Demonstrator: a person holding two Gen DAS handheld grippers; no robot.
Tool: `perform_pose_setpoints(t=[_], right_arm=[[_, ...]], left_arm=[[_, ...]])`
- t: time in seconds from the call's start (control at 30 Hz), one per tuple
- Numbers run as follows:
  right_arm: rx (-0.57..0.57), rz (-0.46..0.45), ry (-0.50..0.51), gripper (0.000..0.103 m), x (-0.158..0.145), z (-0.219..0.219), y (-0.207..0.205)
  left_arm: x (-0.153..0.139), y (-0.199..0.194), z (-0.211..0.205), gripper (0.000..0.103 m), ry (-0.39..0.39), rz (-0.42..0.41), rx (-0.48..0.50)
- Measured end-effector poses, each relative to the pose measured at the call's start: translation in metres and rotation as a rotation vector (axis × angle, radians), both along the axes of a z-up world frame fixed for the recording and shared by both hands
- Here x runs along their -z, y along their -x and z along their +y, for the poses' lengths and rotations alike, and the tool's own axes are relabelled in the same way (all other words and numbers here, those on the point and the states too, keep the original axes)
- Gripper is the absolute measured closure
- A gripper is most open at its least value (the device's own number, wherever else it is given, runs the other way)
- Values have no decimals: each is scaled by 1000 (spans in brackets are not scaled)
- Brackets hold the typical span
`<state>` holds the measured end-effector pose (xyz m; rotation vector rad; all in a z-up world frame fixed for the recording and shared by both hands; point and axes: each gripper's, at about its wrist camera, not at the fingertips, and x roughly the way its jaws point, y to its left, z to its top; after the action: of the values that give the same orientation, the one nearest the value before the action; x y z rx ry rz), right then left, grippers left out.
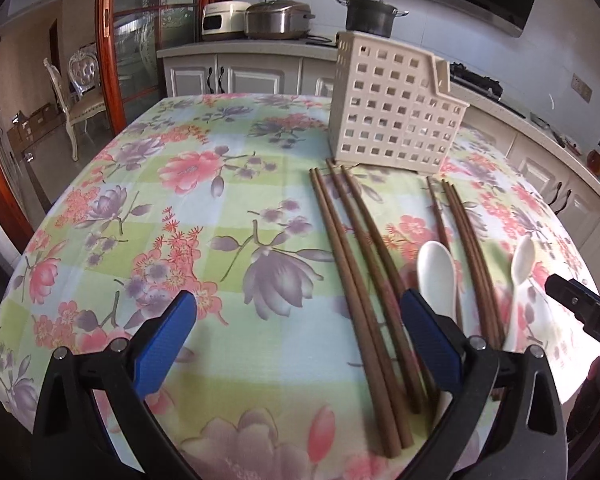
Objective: Organize utensils
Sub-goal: 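Lower the right gripper onto a brown chopstick beside the spoons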
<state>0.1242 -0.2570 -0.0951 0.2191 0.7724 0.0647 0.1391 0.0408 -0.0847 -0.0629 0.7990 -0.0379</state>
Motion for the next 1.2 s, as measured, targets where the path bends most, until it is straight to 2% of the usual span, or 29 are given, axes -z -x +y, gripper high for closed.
perform_pose_setpoints(t=[0.1, 0.6, 0.83, 0.93, 1.1, 1.2], right_arm=[[-6, 10, -3, 18, 1, 4, -6], [-10, 31, -9, 18, -5, 20, -43], [-18, -21, 19, 20, -22, 32, -53], [-26, -44, 36, 26, -28, 38, -59], [-72, -19, 76, 55, -23, 58, -75], [-81, 33, 68, 65, -12, 61, -84]], left_arm=[[5, -8, 2, 5, 21, 27, -4], [6, -63, -3, 5, 5, 79, -26], [10, -86, -7, 18, -27, 109, -32], [13, -89, -9, 25, -35, 114, -29], [16, -90, -12, 31, -51, 112, -25], [16, -90, -12, 34, -53, 105, -19]])
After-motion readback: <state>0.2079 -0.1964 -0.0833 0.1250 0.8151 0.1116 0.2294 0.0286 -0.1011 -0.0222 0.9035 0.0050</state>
